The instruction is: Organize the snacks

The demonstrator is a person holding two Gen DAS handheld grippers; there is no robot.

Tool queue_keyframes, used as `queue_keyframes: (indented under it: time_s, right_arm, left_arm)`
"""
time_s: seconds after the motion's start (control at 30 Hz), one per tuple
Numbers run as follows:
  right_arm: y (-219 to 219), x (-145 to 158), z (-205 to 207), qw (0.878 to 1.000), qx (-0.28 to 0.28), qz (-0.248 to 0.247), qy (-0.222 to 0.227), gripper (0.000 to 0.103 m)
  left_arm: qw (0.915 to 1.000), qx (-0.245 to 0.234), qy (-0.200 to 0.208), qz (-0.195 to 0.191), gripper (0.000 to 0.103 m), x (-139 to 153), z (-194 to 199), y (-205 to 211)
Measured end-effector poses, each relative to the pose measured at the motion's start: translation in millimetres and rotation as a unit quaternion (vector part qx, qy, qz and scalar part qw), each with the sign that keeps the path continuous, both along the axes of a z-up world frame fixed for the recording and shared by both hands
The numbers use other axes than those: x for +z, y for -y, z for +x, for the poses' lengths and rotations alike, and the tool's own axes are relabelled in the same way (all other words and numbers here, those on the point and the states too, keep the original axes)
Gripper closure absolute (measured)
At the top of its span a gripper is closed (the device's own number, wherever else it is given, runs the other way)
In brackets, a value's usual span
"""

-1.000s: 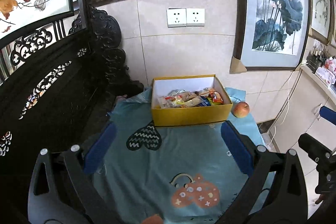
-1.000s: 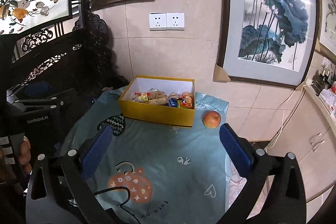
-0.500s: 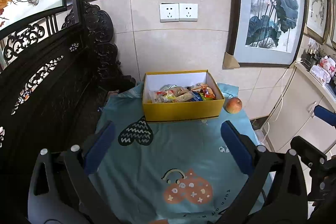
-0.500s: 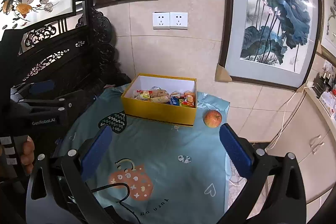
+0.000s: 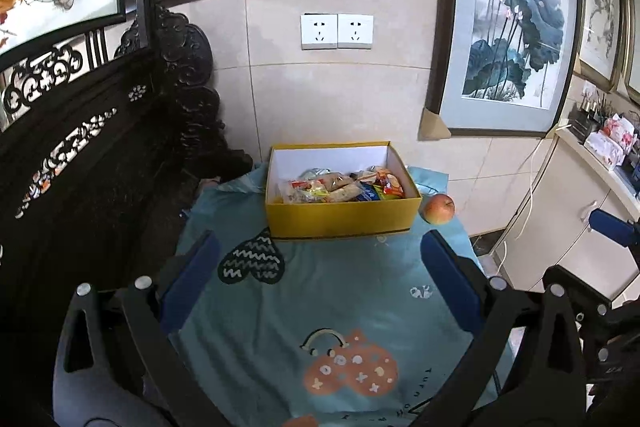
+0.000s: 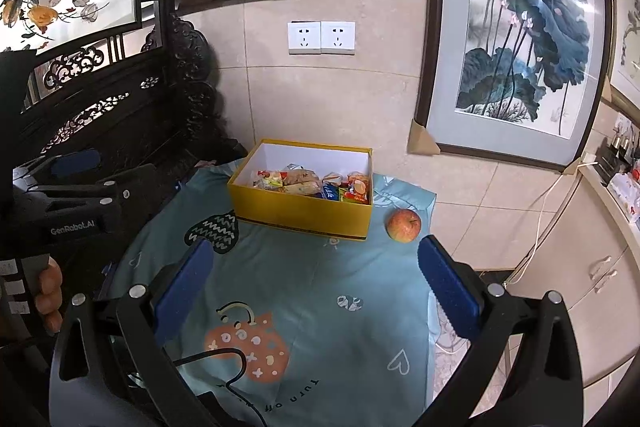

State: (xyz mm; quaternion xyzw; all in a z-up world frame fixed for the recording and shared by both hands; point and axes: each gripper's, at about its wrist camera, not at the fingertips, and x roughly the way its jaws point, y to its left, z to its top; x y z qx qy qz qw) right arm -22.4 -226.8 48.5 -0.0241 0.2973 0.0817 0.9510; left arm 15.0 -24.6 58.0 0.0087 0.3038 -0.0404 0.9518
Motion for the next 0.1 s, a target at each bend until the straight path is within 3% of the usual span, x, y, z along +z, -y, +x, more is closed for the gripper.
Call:
queue_keyframes:
  time_s: [0.1]
  right_arm:
    - [-0.3,0.0,0.1,1.000,-0.001,-0.001,0.000,0.001]
  left_arm:
    - [0.9999,0.011,-0.004,-0.001,0.002,-1.3,2.5,-2.0]
